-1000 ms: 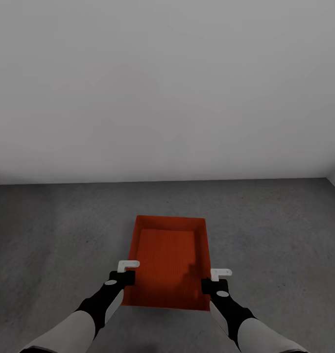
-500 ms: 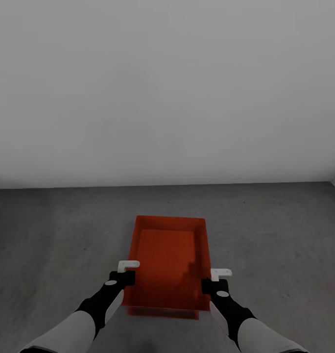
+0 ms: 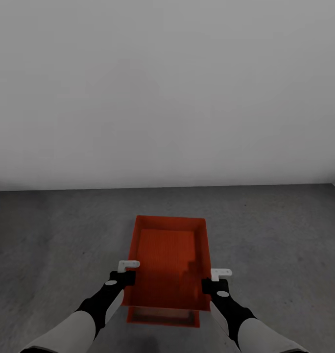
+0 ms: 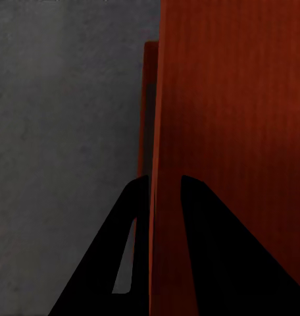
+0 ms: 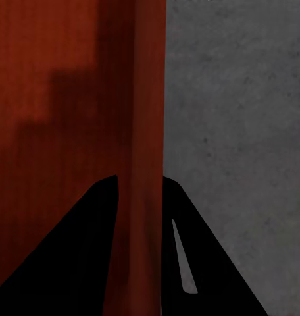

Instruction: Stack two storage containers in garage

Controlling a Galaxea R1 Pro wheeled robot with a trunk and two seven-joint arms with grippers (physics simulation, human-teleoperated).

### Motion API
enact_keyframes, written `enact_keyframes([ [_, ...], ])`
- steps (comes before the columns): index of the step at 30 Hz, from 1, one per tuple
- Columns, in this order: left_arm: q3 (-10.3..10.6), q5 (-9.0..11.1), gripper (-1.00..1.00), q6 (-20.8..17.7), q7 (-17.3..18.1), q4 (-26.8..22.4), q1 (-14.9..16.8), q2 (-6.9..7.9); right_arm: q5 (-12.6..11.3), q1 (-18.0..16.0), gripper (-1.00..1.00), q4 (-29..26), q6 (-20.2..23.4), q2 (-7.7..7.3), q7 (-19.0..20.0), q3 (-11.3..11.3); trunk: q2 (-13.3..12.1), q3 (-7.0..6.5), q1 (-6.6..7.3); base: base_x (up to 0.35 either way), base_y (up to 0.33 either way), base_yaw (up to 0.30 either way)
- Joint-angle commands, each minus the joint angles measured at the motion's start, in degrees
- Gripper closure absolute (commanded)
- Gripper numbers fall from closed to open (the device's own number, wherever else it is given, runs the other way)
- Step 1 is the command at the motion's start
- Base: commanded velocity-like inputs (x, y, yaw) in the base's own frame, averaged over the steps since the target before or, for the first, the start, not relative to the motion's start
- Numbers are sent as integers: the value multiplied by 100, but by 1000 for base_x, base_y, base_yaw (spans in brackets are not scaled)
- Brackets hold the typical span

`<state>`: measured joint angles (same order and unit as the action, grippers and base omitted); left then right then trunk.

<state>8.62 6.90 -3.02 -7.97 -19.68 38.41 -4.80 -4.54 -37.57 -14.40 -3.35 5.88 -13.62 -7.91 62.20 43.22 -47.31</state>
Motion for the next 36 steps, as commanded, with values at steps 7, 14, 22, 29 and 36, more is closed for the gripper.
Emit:
enact_keyframes([
  [7, 53, -40, 100, 410, -153, -28, -1, 146, -117, -4, 100, 22, -30, -4, -35, 78, 3, 4, 0, -6, 0, 0],
  [14, 52, -40, 100, 413, -153, -27, -1, 146, -117, -4, 100, 23, -28, -2, -35, 74, 3, 4, 0, -116, 0, 0],
  [22, 52, -40, 100, 412, -153, -27, -1, 146, -117, -4, 100, 23, -27, 0, -35, 71, 3, 4, 0, -90, 0, 0],
  [29, 52, -40, 100, 413, -153, -27, -1, 146, -117, -4, 100, 23, -28, -5, -35, 72, 3, 4, 0, -8, 0, 0],
  [36, 52, -40, 100, 411, -153, -27, -1, 146, -117, -4, 100, 21, -26, 1, -35, 71, 3, 4, 0, 0, 0, 0],
])
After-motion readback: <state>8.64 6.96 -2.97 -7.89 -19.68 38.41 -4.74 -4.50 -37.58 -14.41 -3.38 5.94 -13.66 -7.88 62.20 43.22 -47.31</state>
